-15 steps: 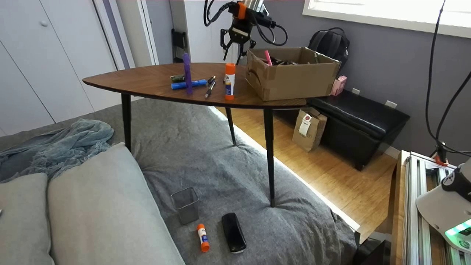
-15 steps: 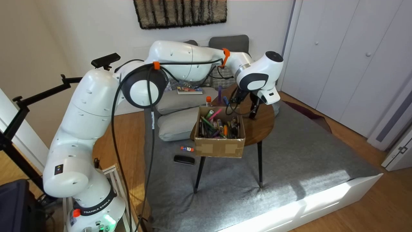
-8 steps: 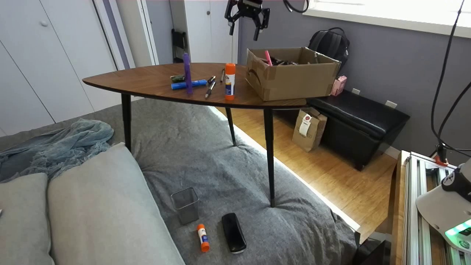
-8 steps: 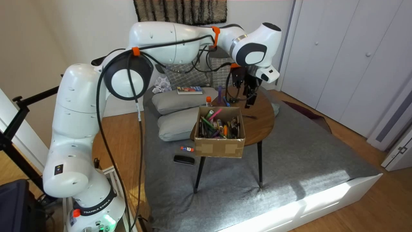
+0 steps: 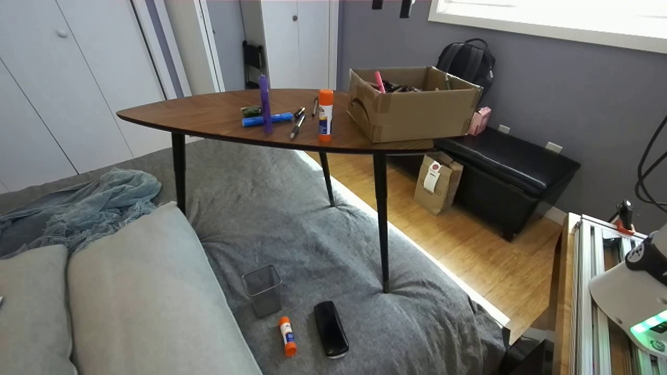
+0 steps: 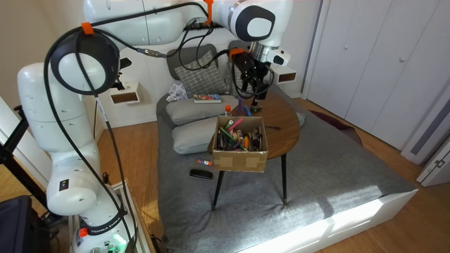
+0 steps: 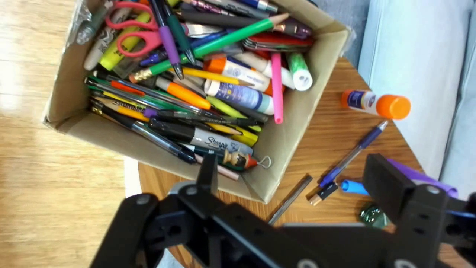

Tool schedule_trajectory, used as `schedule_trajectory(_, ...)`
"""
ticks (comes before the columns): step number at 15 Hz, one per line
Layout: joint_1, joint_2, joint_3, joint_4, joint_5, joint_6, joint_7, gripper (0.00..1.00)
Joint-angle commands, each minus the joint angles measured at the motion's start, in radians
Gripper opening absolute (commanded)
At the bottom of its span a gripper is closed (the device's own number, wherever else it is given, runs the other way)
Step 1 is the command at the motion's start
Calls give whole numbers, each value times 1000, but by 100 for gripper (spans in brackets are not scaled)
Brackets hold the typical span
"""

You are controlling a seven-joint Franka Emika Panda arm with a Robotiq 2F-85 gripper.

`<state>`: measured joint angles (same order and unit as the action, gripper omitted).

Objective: Remove a pen from the cardboard box and put it on the table

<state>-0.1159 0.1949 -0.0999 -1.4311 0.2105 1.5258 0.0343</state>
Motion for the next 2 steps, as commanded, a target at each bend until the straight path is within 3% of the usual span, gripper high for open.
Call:
schedule_trajectory(1,-3,-19,2,-18,-2,-6,-18,100)
schedule_trajectory(2,-3,-31,2,-35,-3,-5,-29,100)
